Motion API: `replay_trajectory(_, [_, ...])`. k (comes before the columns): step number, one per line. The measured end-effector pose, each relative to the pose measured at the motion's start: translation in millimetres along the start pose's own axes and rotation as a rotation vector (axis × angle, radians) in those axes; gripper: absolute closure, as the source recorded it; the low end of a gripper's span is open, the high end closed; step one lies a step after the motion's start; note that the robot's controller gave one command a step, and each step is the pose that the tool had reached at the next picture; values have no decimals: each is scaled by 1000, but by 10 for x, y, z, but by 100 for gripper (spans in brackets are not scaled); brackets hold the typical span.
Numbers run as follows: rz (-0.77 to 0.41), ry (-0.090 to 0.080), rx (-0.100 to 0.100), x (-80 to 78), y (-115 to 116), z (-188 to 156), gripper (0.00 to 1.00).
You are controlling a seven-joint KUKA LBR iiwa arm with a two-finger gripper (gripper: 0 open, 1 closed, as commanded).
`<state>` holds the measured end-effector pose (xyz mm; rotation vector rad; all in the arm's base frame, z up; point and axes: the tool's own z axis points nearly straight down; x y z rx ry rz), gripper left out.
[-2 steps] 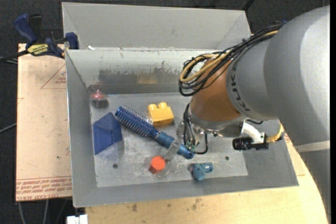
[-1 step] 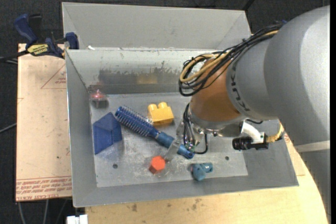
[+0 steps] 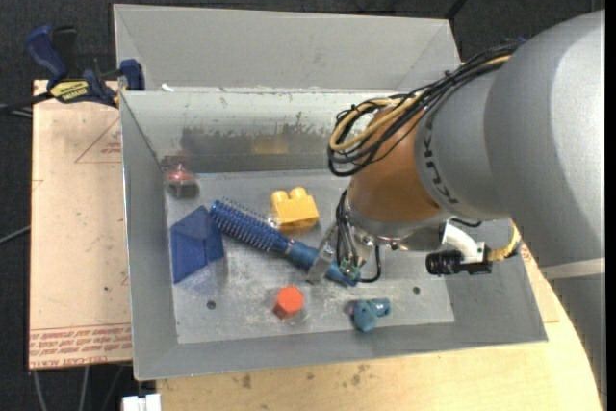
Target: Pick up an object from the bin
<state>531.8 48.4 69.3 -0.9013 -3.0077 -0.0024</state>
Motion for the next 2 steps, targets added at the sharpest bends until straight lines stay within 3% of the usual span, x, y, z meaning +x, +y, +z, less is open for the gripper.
replay_trajectory(1, [-3, -6, -3, -6, 12, -508, 100])
replay_trajectory(2, [-6, -4, -1, -7, 18, -675, 100])
